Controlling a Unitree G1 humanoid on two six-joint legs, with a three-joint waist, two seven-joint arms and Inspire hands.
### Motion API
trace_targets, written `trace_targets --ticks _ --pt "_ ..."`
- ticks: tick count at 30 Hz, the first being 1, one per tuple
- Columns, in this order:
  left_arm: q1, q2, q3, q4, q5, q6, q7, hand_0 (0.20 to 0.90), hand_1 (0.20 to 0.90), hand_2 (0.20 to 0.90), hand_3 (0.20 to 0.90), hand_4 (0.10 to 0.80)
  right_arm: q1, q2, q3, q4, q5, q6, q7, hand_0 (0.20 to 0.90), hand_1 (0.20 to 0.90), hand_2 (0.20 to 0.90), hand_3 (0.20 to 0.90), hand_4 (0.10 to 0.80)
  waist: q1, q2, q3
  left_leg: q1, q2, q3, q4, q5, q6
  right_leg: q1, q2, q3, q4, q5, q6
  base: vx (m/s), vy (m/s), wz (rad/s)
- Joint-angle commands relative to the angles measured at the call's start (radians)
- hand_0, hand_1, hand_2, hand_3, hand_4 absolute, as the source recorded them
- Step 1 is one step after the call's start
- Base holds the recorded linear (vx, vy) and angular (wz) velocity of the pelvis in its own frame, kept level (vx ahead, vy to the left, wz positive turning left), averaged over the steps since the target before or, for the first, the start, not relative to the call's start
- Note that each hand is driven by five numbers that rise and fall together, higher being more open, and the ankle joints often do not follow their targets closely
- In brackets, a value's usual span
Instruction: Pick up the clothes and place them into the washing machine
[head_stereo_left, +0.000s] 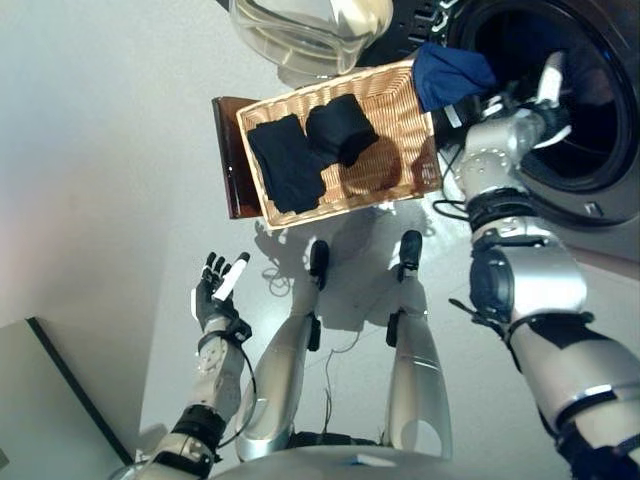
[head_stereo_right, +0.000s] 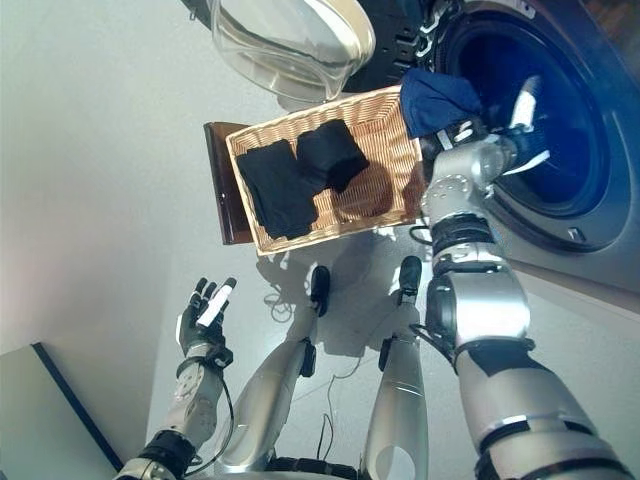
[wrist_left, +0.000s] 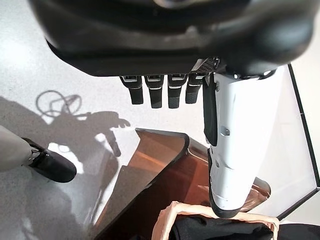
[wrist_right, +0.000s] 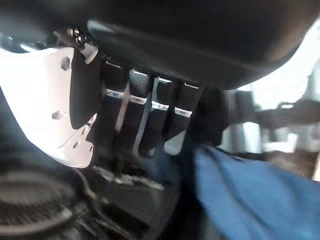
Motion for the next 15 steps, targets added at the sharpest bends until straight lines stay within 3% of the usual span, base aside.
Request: trace_targets --ticks 1,4,10,11,12,13,15 --pt "0.048 0.053 0.013 -0.018 0.001 -0.049 -0.002 0.9 0.9 0.9 0.9 0.8 -0.078 -0.14 0.089 -0.019 -0.068 -0.058 0.014 0.2 0.2 0.2 0.2 0.3 0.041 0.048 -0.072 0.012 0.018 -0.007 -0.043 -0.045 -0.065 -0.003 0.025 0.027 0.157 -0.203 0.008 0.0 0.0 0.0" --pt "0.051 0.052 0.015 -0.016 0.012 -0.054 -0.005 0.9 0.9 0.9 0.9 0.8 -0.052 -0.165 0.127 -0.028 -0.156 -0.02 0.007 0.2 0.2 0.2 0.2 0.3 0.039 0.05 -0.072 0.014 0.02 -0.004 -0.043 -0.044 -0.066 -0.004 0.026 0.03 0.159 -0.203 0.009 0.005 -0.008 -0.03" --pt "0.042 0.041 0.012 -0.003 0.01 -0.059 -0.005 0.9 0.9 0.9 0.9 0.8 -0.023 -0.125 0.139 -0.02 -0.203 -0.01 0.005 0.2 0.2 0.2 0.2 0.3 0.034 0.049 -0.073 0.017 0.023 0.002 -0.041 -0.046 -0.066 -0.008 0.03 0.035 0.162 -0.204 0.006 0.009 -0.01 -0.07" --pt "0.038 0.039 0.015 -0.001 0.012 -0.058 -0.004 0.9 0.9 0.9 0.9 0.8 -0.012 -0.102 0.157 -0.021 -0.234 0.004 0.01 0.488 0.488 0.488 0.488 0.506 0.031 0.048 -0.073 0.018 0.024 0.004 -0.041 -0.047 -0.066 -0.008 0.031 0.034 0.163 -0.204 0.005 0.01 -0.009 -0.05" --pt "0.039 0.038 0.016 -0.001 0.012 -0.058 -0.004 0.9 0.9 0.9 0.9 0.8 -0.011 -0.1 0.157 -0.023 -0.235 0.005 0.008 0.488 0.488 0.488 0.488 0.506 0.03 0.048 -0.073 0.018 0.024 0.005 -0.041 -0.047 -0.067 -0.008 0.031 0.034 0.163 -0.204 0.005 0.0 0.0 0.0" --pt "0.037 0.038 0.018 0.0 0.013 -0.057 -0.005 0.9 0.9 0.9 0.9 0.8 -0.006 -0.087 0.166 -0.023 -0.245 0.012 0.015 0.9 0.9 0.9 0.9 0.8 0.029 0.046 -0.073 0.017 0.025 0.005 -0.041 -0.046 -0.067 -0.008 0.031 0.034 0.163 -0.203 0.005 0.0 0.0 0.0" --pt "0.035 0.036 0.021 0.004 0.01 -0.057 -0.004 0.9 0.9 0.9 0.9 0.8 0.009 -0.052 0.178 -0.024 -0.254 0.019 0.032 0.9 0.9 0.9 0.9 0.8 0.026 0.043 -0.071 0.016 0.026 0.006 -0.041 -0.046 -0.067 -0.01 0.034 0.034 0.164 -0.202 0.003 0.0 0.0 0.0"
